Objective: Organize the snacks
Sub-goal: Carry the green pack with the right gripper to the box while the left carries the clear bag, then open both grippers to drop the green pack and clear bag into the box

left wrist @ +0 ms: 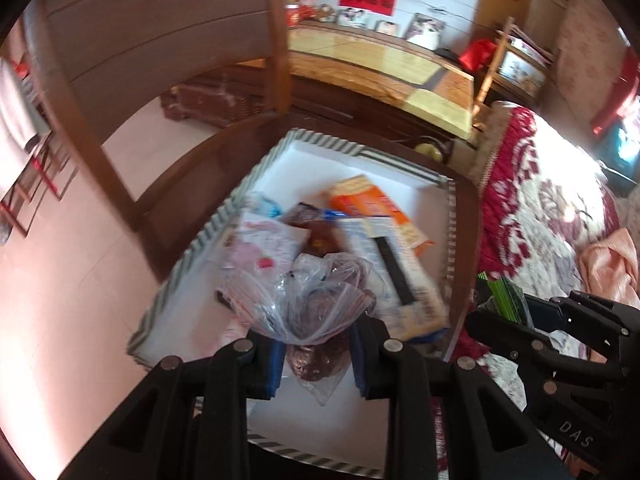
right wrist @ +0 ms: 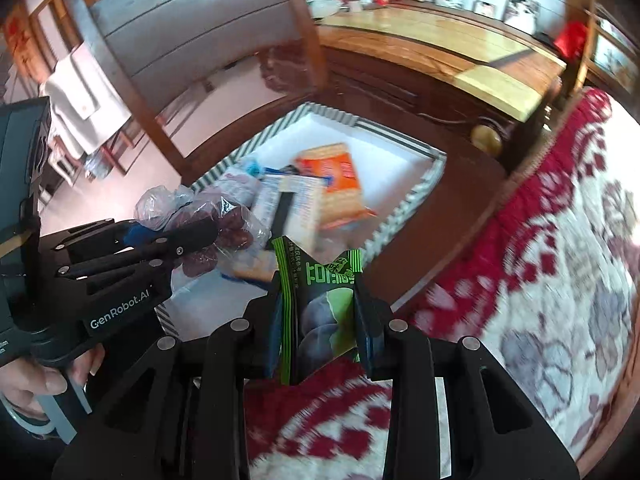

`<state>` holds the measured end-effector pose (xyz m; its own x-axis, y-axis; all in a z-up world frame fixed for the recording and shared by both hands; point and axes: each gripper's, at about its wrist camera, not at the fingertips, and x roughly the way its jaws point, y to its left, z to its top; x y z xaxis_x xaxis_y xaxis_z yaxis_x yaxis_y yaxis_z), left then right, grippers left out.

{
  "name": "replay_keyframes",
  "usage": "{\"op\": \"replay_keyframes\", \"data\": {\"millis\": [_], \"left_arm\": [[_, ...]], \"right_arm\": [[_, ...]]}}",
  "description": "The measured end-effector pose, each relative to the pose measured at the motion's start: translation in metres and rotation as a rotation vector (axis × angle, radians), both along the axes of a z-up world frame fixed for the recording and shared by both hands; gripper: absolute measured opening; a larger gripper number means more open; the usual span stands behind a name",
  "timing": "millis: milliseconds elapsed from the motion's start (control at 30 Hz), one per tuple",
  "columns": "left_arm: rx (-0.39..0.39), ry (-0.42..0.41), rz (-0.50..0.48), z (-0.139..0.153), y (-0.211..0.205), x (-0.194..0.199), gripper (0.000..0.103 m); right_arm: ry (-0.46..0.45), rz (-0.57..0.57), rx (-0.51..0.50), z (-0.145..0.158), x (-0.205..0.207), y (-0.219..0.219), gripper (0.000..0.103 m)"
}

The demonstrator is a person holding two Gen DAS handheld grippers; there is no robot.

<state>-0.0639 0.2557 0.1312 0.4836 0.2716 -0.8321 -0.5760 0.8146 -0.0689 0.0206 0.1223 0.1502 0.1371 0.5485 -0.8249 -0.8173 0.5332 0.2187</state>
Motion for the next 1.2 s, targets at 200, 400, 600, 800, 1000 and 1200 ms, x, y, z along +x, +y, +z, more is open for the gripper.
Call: {"op": "replay_keyframes", "data": {"millis": [200, 400, 600, 800, 1000, 1200], "left_arm": [[-0.035, 0.036, 0.050, -0.017, 0.020, -0.005, 0.029], [-0.059, 0.047, 0.079, -0.029, 0.030, -0.008, 0.029], [-0.069, 0.046, 0.086, -0.031, 0.032, -0.008, 0.031], [-0.074, 0.063, 0.098, -0.034, 0.031, -0.008, 0.060], [-0.053, 0.037, 0.097, -0.026, 0.028, -0.012, 0.077], [-0.022, 0.024, 0.090, -0.020, 0.021, -0.015, 0.084]], "right_arm": [[0.017, 0.068, -0.035, -0.011, -0.012, 0.037, 0.029], [0.049, 0.113, -0.056, -0.029, -0.029, 0.051, 0.029], [0.068, 0.153, -0.034, -0.037, -0.044, 0.057, 0.036], [0.105, 0.136, -0.024, -0.036, -0.043, 0.054, 0.047], [0.135, 0.115, 0.000, -0.032, -0.041, 0.046, 0.047], [0.144, 0.086, 0.065, -0.018, -0.039, 0.030, 0.047]]}}
